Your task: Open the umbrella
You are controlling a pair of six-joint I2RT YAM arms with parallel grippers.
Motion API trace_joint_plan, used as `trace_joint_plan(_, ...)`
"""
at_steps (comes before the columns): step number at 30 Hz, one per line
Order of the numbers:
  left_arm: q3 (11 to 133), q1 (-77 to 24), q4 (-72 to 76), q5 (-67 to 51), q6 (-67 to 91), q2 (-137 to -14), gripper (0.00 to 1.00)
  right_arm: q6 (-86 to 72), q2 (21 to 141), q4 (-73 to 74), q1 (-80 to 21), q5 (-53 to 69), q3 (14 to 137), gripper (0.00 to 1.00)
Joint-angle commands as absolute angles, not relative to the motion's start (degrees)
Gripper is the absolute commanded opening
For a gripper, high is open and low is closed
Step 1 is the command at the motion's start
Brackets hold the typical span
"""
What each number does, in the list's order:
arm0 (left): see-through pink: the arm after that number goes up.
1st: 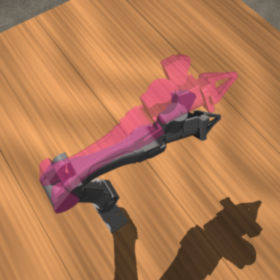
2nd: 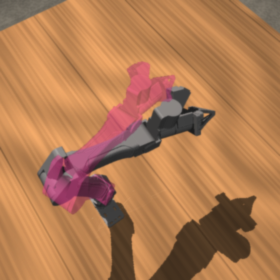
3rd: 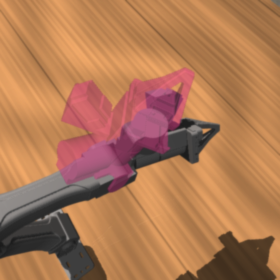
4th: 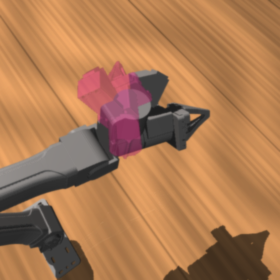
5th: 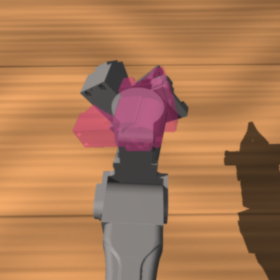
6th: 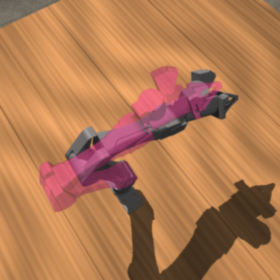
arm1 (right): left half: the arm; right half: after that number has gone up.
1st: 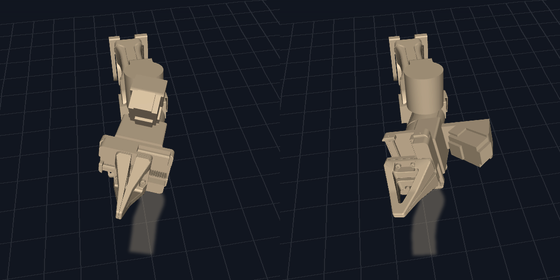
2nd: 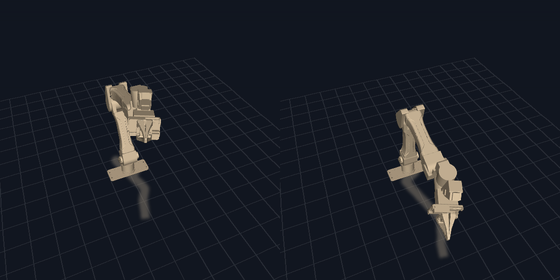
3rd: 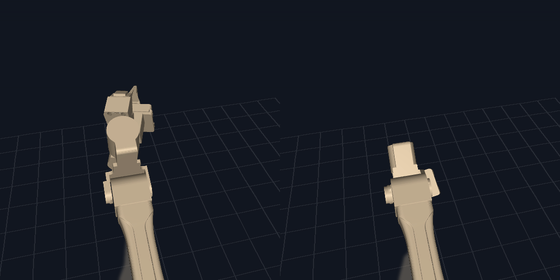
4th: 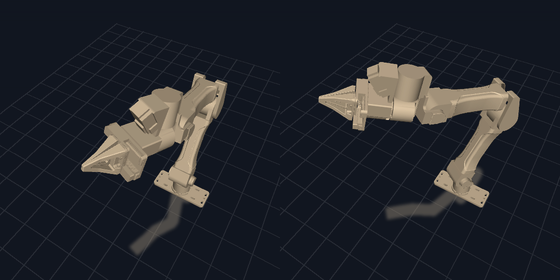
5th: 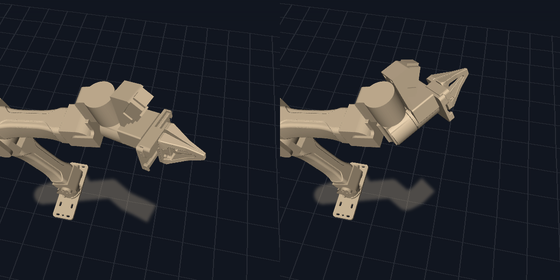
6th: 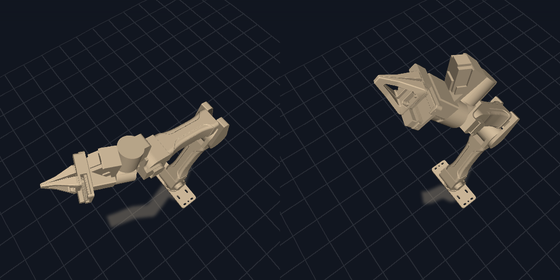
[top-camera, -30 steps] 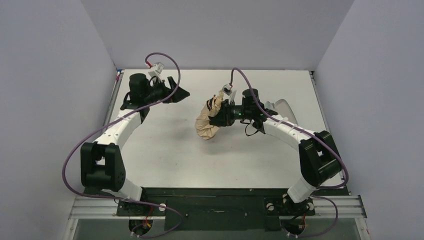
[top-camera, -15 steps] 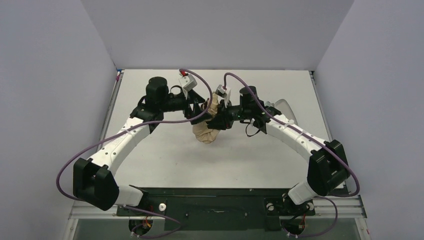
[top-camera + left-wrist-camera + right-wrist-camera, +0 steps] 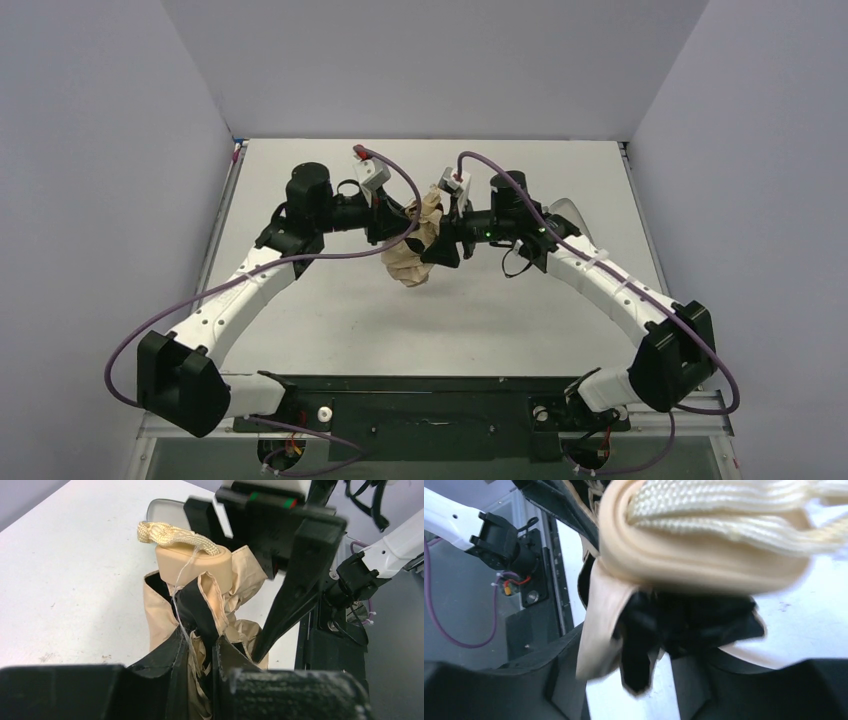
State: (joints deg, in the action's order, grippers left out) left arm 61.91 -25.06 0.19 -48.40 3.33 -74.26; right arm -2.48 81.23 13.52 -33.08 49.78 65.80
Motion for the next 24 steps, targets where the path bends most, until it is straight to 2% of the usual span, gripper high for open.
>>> trace_joint_plan(1,61.95,-23.73,3.37,-48.57,2.81,-71.88,0.00,-1.44,76.05,14.40,-29.14,50.33,69.68,0.60)
trace_joint_plan(5,62.23,-22.97,3.29,-49.02,1.64,-71.49,0.00,-2.38,72.93,17.95,-25.65,50.21,70.67,0.68)
trace_joint_plan(9,62.75,-23.00,2.79,-50.87,-0.43,-71.54,0.00,-3.48,71.59,19.63,-25.11,48.58,74.10,0.72)
trace_joint_plan(17,63.24,-24.71,2.88,-51.63,-3.60,-71.45,0.00,-18.54,75.18,6.91,-25.74,46.87,77.37,0.72)
trace_joint_plan(21,63.80,-25.94,3.27,-51.64,-3.89,-71.46,0.00,-19.78,77.08,4.05,-27.69,46.91,77.72,0.72)
trace_joint_plan(24,64.03,-26.85,3.65,-51.01,-3.91,-71.44,0.00,-19.54,78.85,4.90,-29.50,46.23,78.36,0.81)
